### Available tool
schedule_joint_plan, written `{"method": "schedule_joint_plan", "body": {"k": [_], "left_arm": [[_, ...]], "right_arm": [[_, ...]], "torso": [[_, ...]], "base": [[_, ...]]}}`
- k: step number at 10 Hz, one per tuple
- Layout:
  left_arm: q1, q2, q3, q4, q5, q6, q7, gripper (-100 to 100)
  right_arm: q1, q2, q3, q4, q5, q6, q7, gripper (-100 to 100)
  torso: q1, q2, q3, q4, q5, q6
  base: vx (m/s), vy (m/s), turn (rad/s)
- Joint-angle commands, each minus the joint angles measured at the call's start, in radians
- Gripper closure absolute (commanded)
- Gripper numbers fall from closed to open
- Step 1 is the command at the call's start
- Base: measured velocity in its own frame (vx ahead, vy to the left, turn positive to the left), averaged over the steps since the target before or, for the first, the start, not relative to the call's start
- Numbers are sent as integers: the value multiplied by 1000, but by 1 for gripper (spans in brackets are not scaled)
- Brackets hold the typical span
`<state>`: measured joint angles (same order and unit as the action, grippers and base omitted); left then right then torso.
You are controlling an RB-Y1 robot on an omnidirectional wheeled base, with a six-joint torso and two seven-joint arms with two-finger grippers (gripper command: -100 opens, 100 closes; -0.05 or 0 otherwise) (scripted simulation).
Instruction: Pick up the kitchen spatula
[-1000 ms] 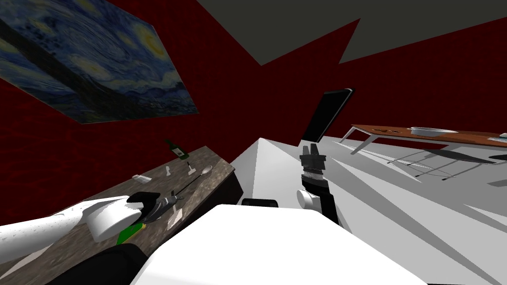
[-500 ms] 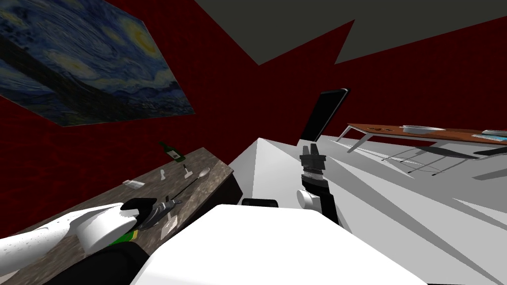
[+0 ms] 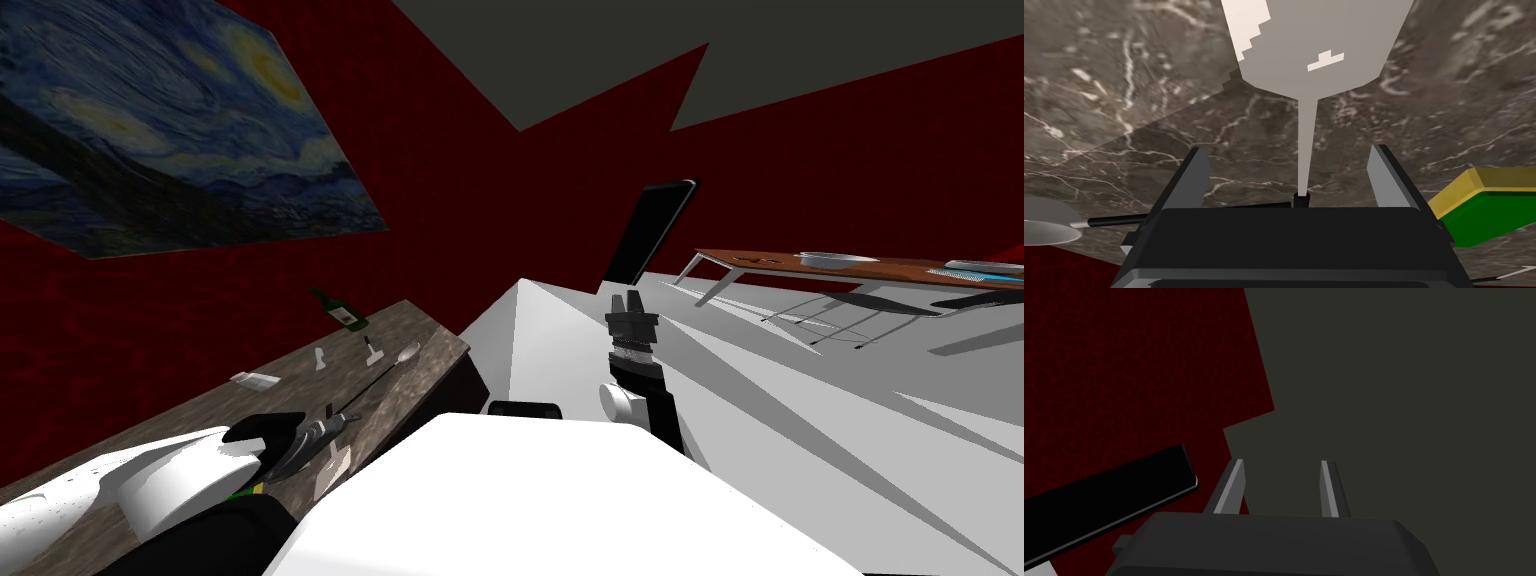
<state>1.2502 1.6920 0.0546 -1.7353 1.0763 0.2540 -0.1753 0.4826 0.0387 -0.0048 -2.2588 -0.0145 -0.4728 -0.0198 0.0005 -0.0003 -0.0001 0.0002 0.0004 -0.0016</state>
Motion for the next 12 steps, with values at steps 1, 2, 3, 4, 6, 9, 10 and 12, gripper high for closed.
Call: {"method": "schedule_joint_plan", "body": {"k": [1,2,3,4,6,9,10,12], "left_arm": [[29,-15,23,-3,-6,-2,-5,-100],[40,-47,30,-5,-26,2,-10,-100],[50,-80,38,-7,-45,6,-14,-100],[61,-111,45,-9,-65,9,-19,-100],[82,-170,60,-13,-103,16,-28,-100],[74,-152,49,-8,-90,8,-29,100],[76,-153,48,-5,-90,10,-29,100],[76,-153,48,-6,-90,9,-29,100]], "right_arm": [[0,0,0,0,0,0,0,0],[0,0,0,0,0,0,0,0],[0,0,0,0,0,0,0,0],[0,0,0,0,0,0,0,0],[0,0,0,0,0,0,0,0],[0,0,0,0,0,0,0,0],[0,0,0,0,0,0,0,0],[0,0,0,0,0,0,0,0]], "torso": [[0,0,0,0,0,0],[0,0,0,0,0,0],[0,0,0,0,0,0],[0,0,0,0,0,0],[0,-1,-1,0,0,0],[1,1,0,0,1,0],[0,0,0,1,2,2],[0,0,0,0,2,2]], "base": [[29,16,-25],[24,12,-64],[35,19,-101],[49,16,-96],[47,18,-85],[5,7,4],[0,0,0],[0,0,0]]}}
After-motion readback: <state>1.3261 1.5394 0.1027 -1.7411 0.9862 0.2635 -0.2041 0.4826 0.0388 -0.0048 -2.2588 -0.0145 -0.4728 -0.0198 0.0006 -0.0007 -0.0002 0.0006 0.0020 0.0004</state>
